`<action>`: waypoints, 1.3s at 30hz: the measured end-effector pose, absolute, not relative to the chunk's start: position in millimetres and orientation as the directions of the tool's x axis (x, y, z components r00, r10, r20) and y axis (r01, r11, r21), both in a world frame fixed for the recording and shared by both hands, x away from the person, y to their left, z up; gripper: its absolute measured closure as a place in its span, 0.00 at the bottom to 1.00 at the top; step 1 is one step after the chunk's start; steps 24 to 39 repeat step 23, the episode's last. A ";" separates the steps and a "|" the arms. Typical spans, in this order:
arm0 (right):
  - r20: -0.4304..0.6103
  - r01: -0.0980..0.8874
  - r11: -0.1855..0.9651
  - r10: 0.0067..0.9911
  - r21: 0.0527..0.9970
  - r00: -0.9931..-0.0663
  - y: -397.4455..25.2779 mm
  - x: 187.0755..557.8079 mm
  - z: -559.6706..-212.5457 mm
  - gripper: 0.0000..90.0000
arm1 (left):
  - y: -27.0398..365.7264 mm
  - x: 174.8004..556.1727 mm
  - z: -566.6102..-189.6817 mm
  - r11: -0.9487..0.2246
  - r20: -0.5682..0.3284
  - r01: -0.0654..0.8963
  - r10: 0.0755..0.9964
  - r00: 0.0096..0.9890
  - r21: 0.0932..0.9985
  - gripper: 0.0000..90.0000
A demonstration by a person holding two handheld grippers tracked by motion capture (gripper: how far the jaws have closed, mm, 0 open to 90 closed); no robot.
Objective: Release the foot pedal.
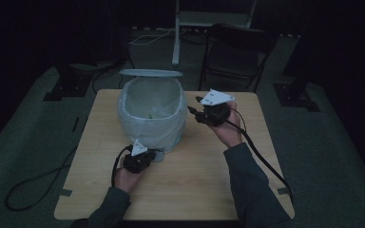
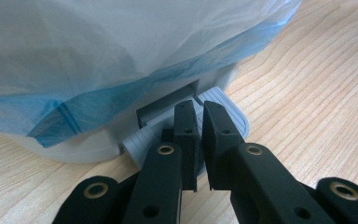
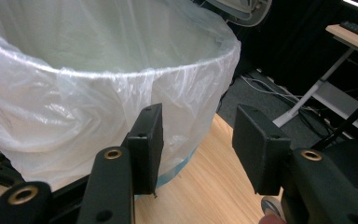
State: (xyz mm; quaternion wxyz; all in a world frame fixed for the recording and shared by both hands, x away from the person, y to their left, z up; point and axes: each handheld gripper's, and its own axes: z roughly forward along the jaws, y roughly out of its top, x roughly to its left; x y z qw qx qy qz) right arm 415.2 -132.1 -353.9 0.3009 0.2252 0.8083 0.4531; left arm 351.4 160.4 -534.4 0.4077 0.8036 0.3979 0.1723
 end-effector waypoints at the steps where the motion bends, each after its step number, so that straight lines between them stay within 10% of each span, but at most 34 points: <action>1: -0.280 0.098 0.489 0.640 0.867 -0.715 -134.2 415.8 -355.9 0.58 | 160.4 351.4 -533.9 -0.354 -0.046 0.500 0.779 0.625 0.790 0.93; 23: -0.151 0.347 0.509 0.706 0.788 -0.692 -168.2 436.4 -445.2 0.51 | 175.3 334.1 -517.2 -0.312 -0.088 0.498 0.774 0.628 0.809 0.71; 39: -0.151 0.347 0.509 0.706 0.788 -0.692 -168.2 436.4 -445.2 0.51 | 175.3 334.1 -517.2 -0.312 -0.088 0.498 0.774 0.628 0.809 0.71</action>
